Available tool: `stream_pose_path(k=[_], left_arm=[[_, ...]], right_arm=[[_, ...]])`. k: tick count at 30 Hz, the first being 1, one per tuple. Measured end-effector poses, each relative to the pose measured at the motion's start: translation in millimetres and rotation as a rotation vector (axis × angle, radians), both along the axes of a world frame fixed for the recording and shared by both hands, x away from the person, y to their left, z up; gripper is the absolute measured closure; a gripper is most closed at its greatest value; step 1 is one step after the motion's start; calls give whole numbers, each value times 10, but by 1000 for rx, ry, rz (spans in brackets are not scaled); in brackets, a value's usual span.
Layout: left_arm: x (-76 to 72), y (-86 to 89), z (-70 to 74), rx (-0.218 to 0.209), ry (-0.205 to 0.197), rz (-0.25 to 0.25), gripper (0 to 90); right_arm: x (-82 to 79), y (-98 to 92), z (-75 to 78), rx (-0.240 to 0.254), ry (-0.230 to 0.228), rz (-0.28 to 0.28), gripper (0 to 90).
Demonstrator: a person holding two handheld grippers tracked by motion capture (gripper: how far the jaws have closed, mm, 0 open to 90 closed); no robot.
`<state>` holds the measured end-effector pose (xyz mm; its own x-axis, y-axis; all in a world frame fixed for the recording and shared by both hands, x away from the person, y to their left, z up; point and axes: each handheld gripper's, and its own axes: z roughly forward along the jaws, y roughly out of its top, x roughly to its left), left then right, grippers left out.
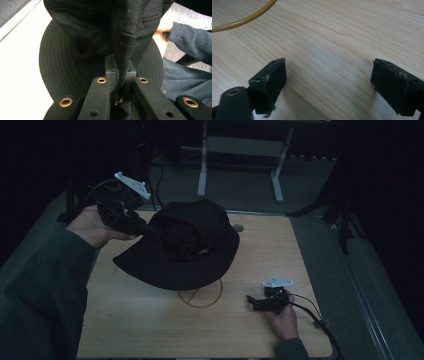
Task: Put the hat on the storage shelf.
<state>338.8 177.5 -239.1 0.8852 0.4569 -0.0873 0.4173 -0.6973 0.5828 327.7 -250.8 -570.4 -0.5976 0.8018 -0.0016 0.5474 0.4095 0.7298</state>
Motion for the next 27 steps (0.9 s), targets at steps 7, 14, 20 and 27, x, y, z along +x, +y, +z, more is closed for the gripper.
stream_pose_path(k=[7, 14, 20, 27], left_arm=[[32, -76, -56, 7, 16, -11, 881], [61, -153, -136, 6, 26, -19, 879], [93, -203, -215, 10, 40, -19, 877], [123, -246, -276, 38, 49, -2, 864]], right_arm=[[0, 0, 0, 0, 0, 0, 130], [0, 0, -1, 0, 0, 1, 130], [0, 0, -1, 1, -1, 0, 130], [1, 0, -1, 0, -1, 1, 130]])
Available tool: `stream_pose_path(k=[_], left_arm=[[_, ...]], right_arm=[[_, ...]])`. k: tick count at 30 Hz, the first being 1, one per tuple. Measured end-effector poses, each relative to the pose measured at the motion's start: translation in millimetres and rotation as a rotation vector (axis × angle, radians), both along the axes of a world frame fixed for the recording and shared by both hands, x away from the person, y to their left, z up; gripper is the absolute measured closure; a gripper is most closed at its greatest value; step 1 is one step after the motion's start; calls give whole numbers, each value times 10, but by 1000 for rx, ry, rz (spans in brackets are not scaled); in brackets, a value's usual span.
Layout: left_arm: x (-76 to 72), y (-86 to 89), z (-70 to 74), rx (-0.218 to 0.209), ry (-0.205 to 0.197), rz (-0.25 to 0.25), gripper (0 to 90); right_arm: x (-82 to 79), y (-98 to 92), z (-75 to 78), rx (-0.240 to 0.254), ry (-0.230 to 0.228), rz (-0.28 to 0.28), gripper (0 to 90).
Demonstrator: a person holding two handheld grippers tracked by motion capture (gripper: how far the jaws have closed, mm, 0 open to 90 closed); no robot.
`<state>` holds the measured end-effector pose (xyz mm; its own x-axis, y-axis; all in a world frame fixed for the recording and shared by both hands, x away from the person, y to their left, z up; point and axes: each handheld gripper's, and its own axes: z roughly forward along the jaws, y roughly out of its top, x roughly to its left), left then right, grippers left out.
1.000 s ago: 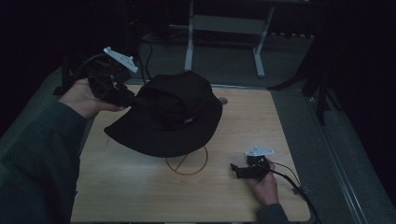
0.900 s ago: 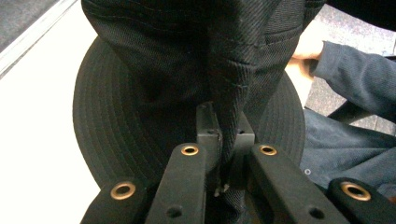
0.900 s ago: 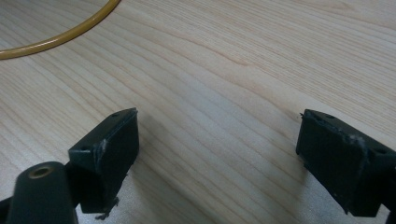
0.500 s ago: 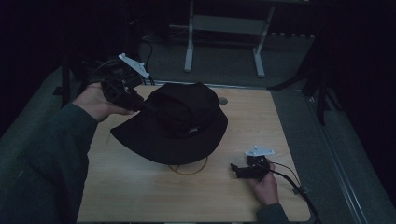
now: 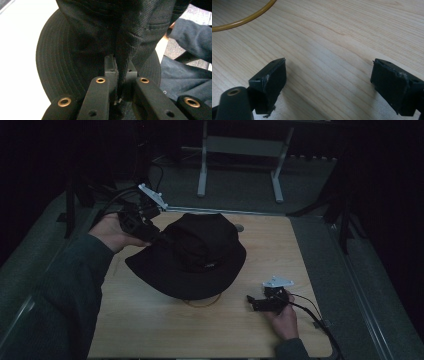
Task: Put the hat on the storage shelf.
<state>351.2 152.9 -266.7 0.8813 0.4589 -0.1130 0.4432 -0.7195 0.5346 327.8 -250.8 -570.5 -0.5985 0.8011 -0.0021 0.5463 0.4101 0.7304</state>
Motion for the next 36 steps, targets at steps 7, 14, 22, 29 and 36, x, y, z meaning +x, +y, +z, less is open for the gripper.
stream_pose_path(k=[7, 14, 22, 29, 36], left_arm=[[57, -72, -97, 49, 14, 18, 805], [150, -85, -151, 30, 41, 90, 611], [158, -20, -131, 17, 50, 140, 441], [151, 47, -118, 2, 43, 174, 379], [131, 221, -83, -48, 38, 205, 355]], right_arm=[[0, 0, 0, 0, 0, 0, 130], [-1, 0, 0, 0, 1, 0, 130], [0, -1, 0, 0, 1, 0, 130], [-1, -1, 0, 0, 1, 0, 130], [-3, 0, 1, 0, 2, 0, 130]])
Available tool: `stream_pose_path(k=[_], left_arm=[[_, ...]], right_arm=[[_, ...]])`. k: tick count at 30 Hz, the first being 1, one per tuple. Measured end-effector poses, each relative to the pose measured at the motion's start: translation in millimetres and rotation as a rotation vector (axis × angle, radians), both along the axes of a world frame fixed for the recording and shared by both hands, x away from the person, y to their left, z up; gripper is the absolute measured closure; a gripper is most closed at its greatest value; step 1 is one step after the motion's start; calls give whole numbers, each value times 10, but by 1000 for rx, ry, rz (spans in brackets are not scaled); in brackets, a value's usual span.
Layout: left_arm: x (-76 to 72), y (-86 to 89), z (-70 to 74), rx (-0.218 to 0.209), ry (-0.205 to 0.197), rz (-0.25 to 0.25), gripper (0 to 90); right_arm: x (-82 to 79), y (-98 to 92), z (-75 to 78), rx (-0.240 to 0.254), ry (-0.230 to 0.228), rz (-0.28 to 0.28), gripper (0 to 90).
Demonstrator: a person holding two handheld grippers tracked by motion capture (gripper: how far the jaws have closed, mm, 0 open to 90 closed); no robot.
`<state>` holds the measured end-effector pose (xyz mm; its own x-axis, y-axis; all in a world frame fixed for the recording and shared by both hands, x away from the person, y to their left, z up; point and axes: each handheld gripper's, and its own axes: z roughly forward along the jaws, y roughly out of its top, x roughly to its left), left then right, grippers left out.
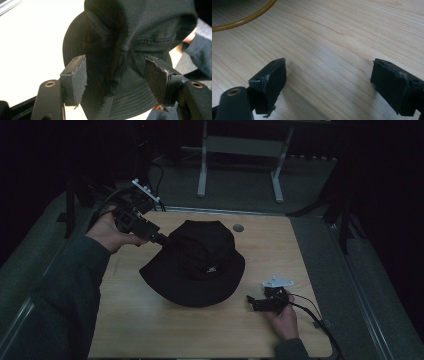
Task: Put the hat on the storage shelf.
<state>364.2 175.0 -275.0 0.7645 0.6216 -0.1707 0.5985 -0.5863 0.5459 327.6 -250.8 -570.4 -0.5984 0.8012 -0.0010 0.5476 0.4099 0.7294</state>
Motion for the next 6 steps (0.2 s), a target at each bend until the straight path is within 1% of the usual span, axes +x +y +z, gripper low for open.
stream_pose_path(k=[2, 6], left_arm=[[-13, 51, 5, -18, -1, 6, 352], [-47, 167, 3, -36, -13, 27, 351]], right_arm=[[-1, 0, 0, 0, 0, 0, 130], [-1, 1, 1, 1, 1, -1, 131]])
